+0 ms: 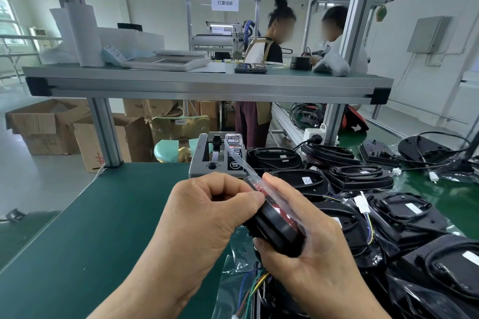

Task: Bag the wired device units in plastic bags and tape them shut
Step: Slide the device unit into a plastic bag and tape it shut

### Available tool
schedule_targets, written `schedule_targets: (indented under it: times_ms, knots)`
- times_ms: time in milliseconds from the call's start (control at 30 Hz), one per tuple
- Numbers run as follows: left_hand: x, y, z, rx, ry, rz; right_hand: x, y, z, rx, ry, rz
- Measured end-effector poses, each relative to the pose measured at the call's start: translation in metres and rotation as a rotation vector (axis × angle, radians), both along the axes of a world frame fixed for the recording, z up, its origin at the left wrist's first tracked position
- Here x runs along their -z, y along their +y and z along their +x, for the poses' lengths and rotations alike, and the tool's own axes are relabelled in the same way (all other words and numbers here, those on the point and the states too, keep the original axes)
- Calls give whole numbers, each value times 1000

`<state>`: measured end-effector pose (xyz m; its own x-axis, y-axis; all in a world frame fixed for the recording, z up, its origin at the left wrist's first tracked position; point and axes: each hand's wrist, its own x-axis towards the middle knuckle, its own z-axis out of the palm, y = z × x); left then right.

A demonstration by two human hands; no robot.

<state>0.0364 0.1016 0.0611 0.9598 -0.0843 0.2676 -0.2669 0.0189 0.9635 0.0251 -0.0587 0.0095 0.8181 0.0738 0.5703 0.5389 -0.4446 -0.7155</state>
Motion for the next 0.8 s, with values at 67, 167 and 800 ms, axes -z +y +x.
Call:
schedule_targets:
  times_ms: [67, 167, 800]
  knots:
    - [-1, -1, -2, -25, -12, 14, 1, 1, 0, -2, -7, 2]
    - [-1, -2, -4, -90, -47, 42, 1, 1, 0, -8, -9, 14]
    - [18, -4, -7, -184, 9, 37, 7, 13, 0, -19, -119, 74]
